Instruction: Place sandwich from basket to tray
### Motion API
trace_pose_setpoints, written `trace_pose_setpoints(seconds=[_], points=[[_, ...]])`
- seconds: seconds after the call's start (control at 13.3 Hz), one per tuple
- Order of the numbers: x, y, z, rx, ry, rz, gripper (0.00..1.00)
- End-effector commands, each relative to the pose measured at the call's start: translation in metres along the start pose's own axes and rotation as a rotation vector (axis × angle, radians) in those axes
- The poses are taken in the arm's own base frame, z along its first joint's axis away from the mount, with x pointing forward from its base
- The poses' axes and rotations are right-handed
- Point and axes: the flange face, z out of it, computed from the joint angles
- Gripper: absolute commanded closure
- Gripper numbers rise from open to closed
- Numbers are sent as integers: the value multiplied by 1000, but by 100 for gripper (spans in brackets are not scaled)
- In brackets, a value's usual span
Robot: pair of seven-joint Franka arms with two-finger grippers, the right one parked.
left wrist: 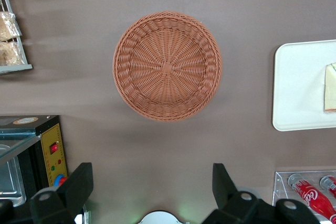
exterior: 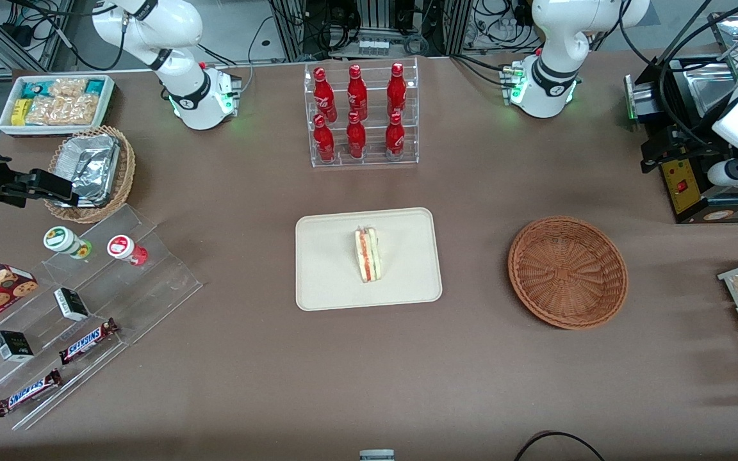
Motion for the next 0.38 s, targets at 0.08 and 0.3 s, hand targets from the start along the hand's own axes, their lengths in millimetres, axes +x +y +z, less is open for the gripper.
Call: trace_pose_setpoints(seconds=[0.08,0.3], points=[[13,-2,-4,8,27,11,0],[17,-5,-6,11,26,8,0]])
